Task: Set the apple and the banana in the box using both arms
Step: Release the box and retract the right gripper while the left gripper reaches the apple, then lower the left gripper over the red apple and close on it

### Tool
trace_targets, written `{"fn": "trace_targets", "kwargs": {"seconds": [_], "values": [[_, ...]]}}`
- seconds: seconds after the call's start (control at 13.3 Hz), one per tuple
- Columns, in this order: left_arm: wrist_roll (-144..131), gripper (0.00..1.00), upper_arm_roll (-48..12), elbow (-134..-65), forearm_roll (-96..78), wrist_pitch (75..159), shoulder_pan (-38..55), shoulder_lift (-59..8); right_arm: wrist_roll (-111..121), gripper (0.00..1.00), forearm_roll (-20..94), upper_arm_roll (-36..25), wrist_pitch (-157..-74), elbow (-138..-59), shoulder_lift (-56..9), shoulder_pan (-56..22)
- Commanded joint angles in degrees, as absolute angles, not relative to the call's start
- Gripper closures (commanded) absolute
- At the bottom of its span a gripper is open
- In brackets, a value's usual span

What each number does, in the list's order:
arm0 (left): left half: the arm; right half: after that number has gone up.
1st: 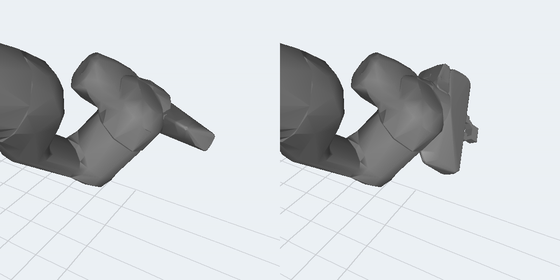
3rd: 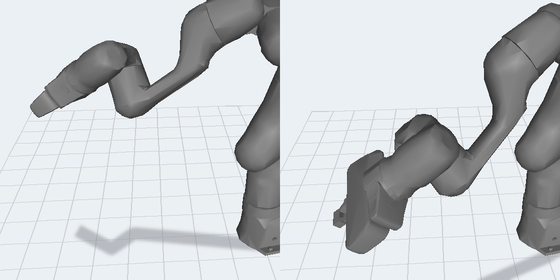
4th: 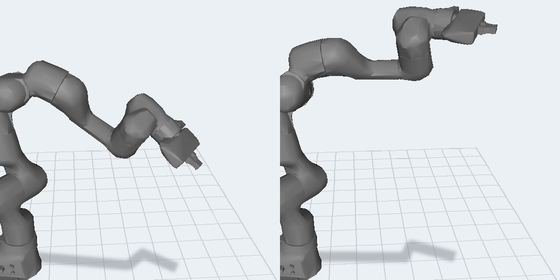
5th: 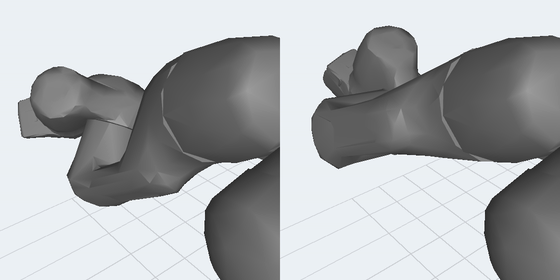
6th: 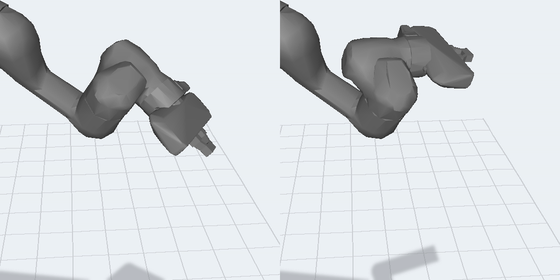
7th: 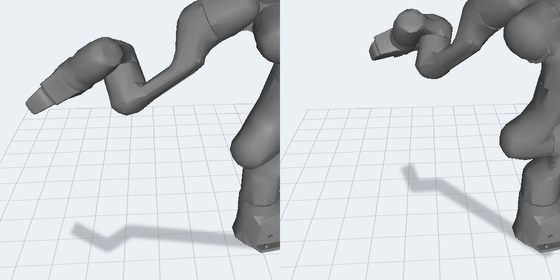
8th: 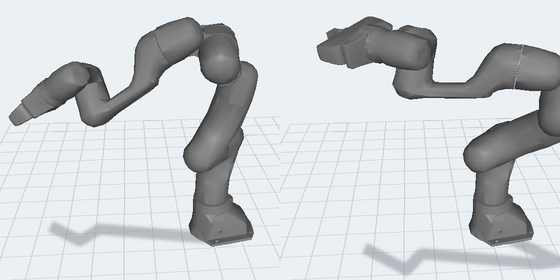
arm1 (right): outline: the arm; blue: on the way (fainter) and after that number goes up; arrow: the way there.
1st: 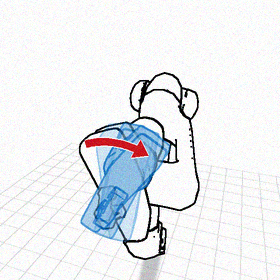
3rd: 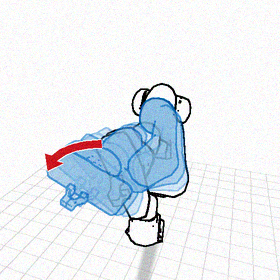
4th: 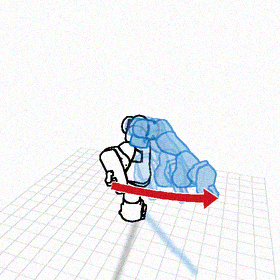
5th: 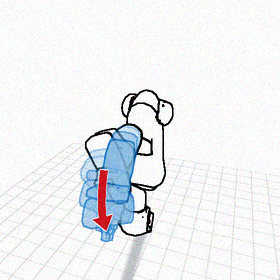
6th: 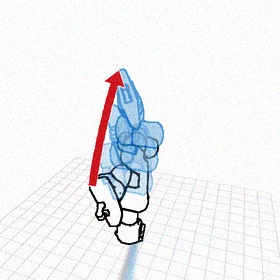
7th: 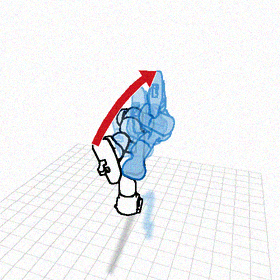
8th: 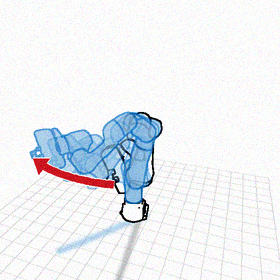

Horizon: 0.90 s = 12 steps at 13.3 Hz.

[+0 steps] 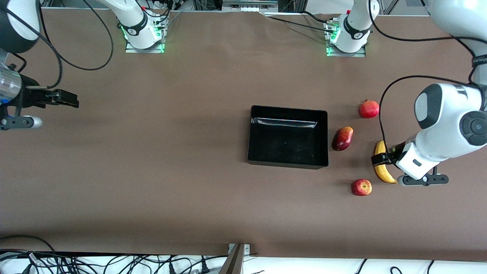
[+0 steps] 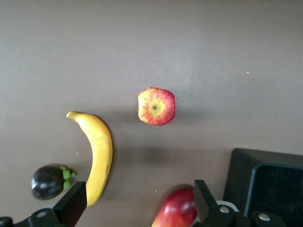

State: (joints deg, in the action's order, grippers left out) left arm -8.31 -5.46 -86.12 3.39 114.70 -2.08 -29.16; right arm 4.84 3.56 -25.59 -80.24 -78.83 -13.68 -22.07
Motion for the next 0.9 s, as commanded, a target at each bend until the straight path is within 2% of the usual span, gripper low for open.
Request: {"fn": "trace_targets", "kwargs": {"seconds": [0.0,0.15,0.23,0.38,0.83], "values": [[-8.4,0.0,-3.7,-85.4,2.6,119.6,-1.5,-33.4,5.7,0.0,3.6,-13.8,-81.6,-83.7,-9.3,-11.0],[-8.3,0.0,-3.1,-85.4,3.1,122.8,-1.4,-35.8,5.5,0.0,1.2,-1.6,-87.6,-91.4,-3.9,0.3],[-8.4,0.0,-3.0,-85.3,3.1,124.0,-1.5,-37.0,5.1,0.0,-0.4,-0.4,-90.5,-95.8,-0.6,1.6],[-10.4,0.0,-2.6,-85.5,3.2,127.6,-1.4,-39.2,5.1,0.0,-1.8,-0.3,-91.1,-97.8,1.8,2.7],[-18.7,0.0,-2.7,-85.3,12.7,131.7,0.4,-43.2,5.1,0.0,-3.8,-1.5,-90.5,-96.5,4.4,2.9]]}}
